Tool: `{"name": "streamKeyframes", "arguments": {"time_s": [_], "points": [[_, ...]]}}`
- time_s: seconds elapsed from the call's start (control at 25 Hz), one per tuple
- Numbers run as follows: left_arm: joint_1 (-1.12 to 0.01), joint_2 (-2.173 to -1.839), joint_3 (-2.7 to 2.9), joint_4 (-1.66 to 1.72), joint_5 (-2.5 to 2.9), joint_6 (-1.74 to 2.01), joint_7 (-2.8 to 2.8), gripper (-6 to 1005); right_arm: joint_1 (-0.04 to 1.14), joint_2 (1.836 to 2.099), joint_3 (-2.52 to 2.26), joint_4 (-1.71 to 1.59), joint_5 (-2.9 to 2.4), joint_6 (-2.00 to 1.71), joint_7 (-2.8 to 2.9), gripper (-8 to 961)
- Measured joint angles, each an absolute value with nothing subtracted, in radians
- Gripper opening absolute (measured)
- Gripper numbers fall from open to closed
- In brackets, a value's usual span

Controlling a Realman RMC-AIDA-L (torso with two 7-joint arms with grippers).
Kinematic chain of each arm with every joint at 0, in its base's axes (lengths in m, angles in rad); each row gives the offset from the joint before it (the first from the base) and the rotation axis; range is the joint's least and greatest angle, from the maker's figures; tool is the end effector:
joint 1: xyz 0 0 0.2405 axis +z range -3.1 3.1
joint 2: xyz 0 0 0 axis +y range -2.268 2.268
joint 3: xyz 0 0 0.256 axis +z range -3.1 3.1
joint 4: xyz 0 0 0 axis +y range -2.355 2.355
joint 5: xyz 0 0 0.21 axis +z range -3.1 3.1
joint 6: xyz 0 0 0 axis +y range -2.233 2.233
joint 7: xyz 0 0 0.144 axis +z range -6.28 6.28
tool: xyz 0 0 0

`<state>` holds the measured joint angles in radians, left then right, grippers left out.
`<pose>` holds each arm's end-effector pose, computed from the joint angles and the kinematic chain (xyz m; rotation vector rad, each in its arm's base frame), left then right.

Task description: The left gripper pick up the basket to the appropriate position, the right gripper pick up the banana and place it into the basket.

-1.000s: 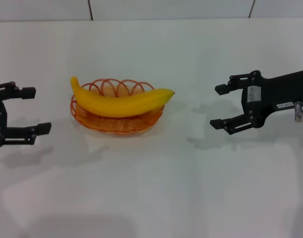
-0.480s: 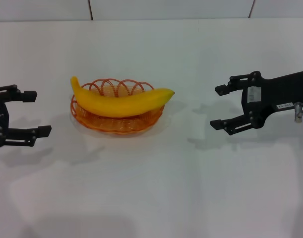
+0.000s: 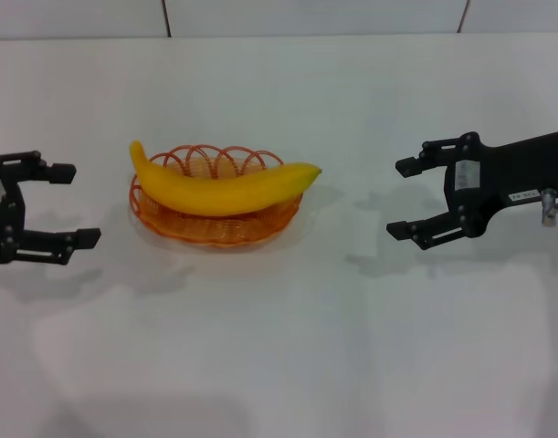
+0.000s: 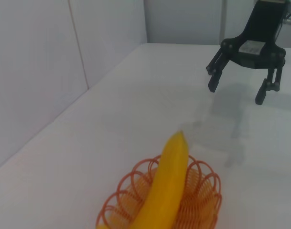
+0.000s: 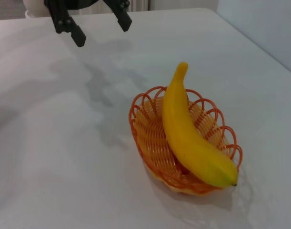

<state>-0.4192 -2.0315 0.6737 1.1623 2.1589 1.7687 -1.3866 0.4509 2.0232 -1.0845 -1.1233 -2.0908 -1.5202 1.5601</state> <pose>-0.2688 0.3129 0.0919 -2.7633 -0.2241 -0.2534 0.2334 0.3399 0.0294 -2.8804 0.2229 0.1225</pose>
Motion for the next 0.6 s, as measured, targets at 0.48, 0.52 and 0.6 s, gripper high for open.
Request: {"name": "streamKeyframes", "arguments": {"time_s": [0.48, 0.52, 0.6], "points": [[-0.483, -2.033, 0.677, 1.165, 2.198, 1.770, -1.423, 892, 0.454, 2.023, -1.085, -1.123, -2.091, -1.520, 1.564, 877], [-0.484, -2.033, 0.677, 1.168, 2.200, 1.771, -1.427, 892, 0.454, 2.023, -1.085, -1.123, -2.091, -1.520, 1.564, 877], [-0.485, -2.035, 0.678, 1.178, 2.204, 1.773, -1.429, 892, 0.454, 2.023, -1.085, -1.122, -2.091, -1.520, 1.565, 877]]}}
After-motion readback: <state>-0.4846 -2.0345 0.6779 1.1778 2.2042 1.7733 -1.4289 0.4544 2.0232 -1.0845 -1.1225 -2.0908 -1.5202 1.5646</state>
